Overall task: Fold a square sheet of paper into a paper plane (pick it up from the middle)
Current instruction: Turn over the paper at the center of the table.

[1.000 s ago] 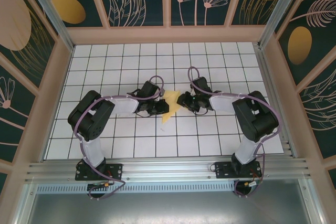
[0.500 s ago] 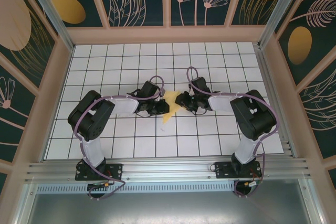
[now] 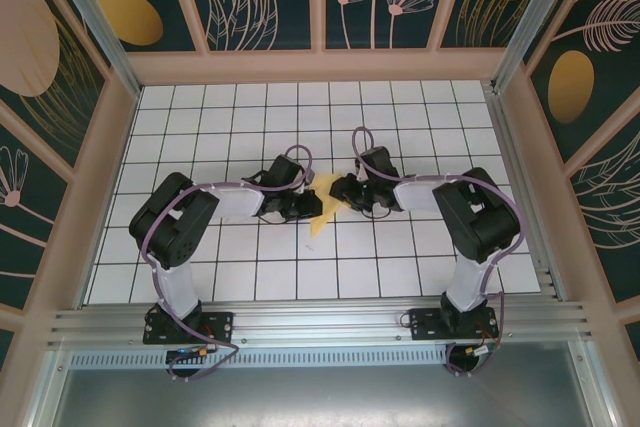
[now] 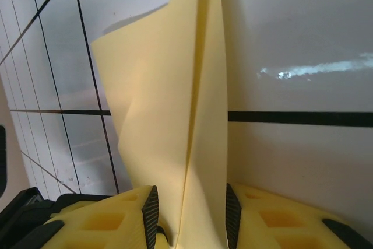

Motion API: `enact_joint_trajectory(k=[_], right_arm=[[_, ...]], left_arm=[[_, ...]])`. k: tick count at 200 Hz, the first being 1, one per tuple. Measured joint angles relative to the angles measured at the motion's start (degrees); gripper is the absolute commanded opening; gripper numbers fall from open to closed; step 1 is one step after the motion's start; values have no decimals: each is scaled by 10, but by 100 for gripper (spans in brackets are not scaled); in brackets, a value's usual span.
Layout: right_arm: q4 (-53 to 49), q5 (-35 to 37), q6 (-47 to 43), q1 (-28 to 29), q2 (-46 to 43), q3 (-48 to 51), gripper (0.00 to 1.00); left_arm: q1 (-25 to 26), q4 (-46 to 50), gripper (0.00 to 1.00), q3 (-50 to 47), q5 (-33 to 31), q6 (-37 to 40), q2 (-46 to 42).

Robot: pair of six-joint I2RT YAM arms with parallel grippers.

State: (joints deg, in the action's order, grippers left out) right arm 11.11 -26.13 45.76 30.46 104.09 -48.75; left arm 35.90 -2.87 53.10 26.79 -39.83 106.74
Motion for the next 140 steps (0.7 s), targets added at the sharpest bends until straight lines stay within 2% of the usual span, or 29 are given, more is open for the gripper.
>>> enact_joint_trajectory(k=[46,89,140], right_arm=[[25,-17,0,0,10,-1,37],[42,-32,-7,0,24,-5,30],[57,-46,-22,0,37,-10,27]], left_arm=[[0,-2,13,-1,0,0,0],[0,-2,13,-1,3,0,0],[0,-6,13,-5,12,0,0]])
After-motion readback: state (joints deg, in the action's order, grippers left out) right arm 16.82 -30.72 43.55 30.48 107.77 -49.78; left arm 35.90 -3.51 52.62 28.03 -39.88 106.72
